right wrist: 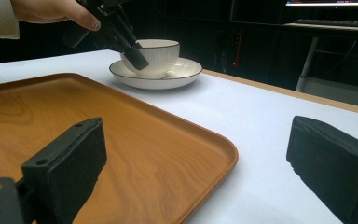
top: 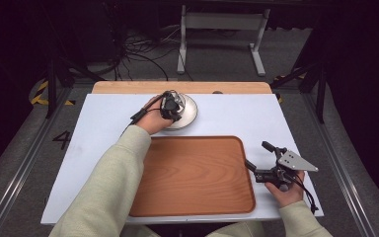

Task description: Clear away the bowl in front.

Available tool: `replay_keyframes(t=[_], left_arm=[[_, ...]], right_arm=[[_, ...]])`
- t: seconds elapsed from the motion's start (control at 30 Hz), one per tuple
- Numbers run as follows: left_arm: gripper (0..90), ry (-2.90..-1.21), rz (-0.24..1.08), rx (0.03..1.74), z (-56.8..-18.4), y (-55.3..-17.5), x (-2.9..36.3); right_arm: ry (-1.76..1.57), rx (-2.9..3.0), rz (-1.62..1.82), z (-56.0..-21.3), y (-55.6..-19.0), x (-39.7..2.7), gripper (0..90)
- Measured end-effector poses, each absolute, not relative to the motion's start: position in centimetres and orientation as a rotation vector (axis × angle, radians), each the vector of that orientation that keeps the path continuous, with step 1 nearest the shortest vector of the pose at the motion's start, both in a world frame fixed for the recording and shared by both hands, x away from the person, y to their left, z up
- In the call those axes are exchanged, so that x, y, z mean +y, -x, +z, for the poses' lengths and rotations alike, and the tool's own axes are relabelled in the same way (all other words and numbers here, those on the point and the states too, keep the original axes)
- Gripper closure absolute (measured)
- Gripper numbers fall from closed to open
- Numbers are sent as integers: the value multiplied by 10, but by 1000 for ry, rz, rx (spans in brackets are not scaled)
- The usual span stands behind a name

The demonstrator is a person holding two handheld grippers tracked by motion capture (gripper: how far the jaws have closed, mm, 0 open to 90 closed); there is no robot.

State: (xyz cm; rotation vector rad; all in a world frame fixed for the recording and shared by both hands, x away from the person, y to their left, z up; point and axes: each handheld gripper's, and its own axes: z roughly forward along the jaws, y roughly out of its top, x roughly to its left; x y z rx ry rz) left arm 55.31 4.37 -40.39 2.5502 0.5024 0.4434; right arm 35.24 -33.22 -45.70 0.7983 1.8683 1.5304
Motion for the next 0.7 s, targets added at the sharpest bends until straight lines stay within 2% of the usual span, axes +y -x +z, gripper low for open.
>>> replay_keyframes(t=[0.7], left_arm=[[816, -2513, 478, 511, -370, -533, 50]], right_arm=[[-798, 1871, 1524, -457, -353, -332, 54]])
